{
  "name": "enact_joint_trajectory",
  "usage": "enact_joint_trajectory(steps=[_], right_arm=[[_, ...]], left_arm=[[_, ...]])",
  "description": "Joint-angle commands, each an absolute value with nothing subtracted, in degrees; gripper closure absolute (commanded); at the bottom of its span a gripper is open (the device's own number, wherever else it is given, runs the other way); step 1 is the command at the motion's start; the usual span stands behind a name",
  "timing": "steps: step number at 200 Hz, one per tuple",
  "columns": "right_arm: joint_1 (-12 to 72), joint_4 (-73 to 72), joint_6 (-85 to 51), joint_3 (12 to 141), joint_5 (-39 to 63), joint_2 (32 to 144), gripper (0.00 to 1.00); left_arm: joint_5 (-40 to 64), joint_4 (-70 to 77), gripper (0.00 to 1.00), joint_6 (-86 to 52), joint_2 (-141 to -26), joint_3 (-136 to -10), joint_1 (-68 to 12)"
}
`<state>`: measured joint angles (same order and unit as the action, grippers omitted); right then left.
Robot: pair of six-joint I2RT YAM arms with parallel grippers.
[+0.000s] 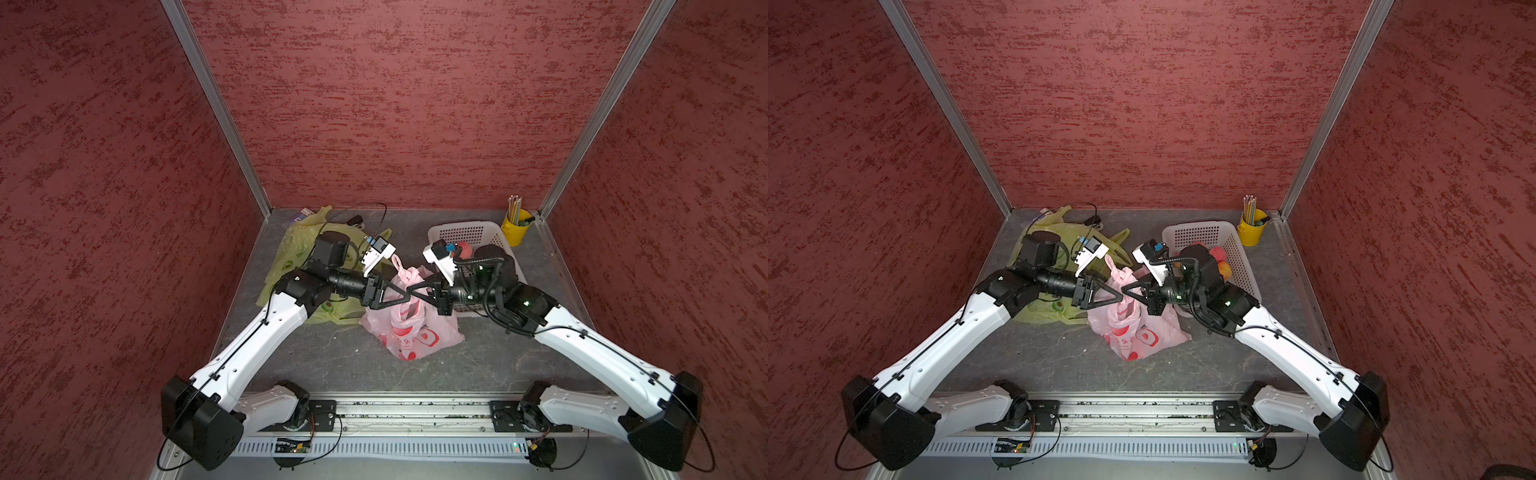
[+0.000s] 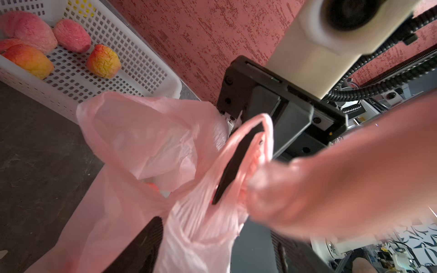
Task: Place the peach into a plastic bag & tie a knot
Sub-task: Cross the plastic bag at the center of the board.
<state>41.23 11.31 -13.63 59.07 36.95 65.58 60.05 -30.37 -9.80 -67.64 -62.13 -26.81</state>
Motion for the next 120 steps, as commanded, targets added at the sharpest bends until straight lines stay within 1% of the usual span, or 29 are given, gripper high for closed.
enact_joint_trajectory(steps=[1,34,85,120], right_arm=[[40.5,6.4,-15.9,58.9,36.7,64.9,1.00],[40.0,6.0,-16.4,58.8,38.0,65.1,1.00],[39.6,7.8,-15.6,59.1,38.4,64.9,1.00],[39.6,9.1,-15.0,59.4,38.5,64.8,1.00]], left_arm=[[58.2,-30.6,0.27,-8.4,-67.6,-60.4,-27.1],[56.0,-31.0,0.28,-7.5,-67.5,-59.9,-27.9],[54.9,-33.2,0.34,-5.5,-67.4,-60.3,-28.0],[55.0,-33.3,0.41,-5.2,-67.8,-60.5,-28.1]])
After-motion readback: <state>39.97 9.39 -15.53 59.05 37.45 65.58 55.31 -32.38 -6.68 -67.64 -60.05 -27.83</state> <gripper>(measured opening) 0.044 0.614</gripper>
